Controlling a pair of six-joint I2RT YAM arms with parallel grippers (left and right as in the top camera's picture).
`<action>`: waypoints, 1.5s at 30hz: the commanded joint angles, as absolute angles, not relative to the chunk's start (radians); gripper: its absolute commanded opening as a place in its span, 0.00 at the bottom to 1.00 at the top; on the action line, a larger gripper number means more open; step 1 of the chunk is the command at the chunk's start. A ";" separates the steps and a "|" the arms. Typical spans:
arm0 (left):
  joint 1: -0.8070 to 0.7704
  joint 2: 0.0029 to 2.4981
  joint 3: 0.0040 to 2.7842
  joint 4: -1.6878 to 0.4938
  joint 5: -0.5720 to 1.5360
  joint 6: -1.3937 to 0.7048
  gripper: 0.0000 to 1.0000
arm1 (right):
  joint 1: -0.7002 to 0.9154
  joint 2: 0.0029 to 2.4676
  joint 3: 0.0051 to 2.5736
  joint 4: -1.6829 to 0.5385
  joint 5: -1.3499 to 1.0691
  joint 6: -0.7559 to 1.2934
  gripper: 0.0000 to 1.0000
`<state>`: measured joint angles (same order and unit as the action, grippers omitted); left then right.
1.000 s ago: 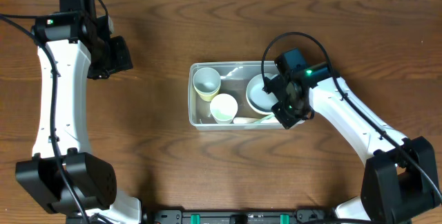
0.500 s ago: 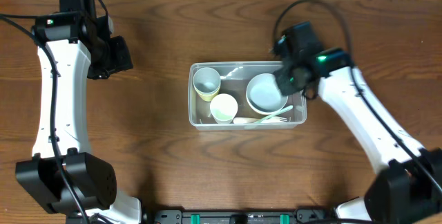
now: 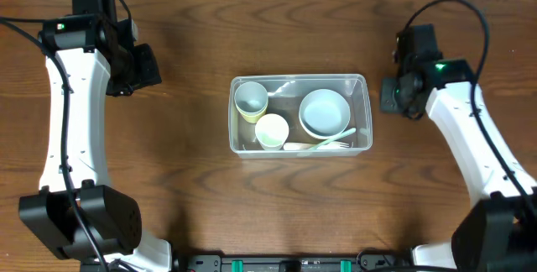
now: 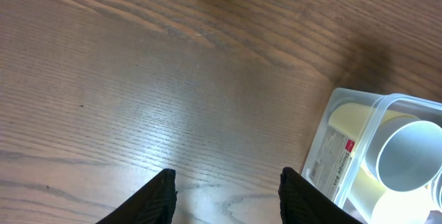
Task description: Pack container
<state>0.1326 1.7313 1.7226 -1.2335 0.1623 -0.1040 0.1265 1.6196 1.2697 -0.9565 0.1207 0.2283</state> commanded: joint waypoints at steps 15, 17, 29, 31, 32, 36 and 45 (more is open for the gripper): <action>0.131 1.717 1.712 -1.238 0.172 -0.098 0.49 | 0.125 1.639 1.186 -0.843 -0.290 0.020 0.01; 0.131 1.717 1.712 -1.238 0.172 -0.098 0.49 | 0.125 1.639 1.186 -0.839 -0.294 0.020 0.01; 0.131 1.717 1.712 -1.238 0.172 -0.098 0.49 | 0.126 1.639 1.186 -0.829 -0.297 0.017 0.01; 0.131 1.717 1.712 -1.238 0.172 -0.098 0.49 | 0.125 1.639 1.186 -0.827 -0.297 0.016 0.01; 0.131 1.717 1.712 -1.238 0.172 -0.098 0.49 | 0.126 1.639 1.186 -0.826 -0.300 0.008 0.01; 0.131 1.717 1.712 -1.238 0.172 -0.098 0.49 | 0.125 1.639 1.186 -0.820 -0.323 -0.009 0.01; 0.131 1.717 1.712 -1.234 0.172 -0.079 0.49 | 0.124 1.623 1.191 -0.726 -0.249 -0.007 0.01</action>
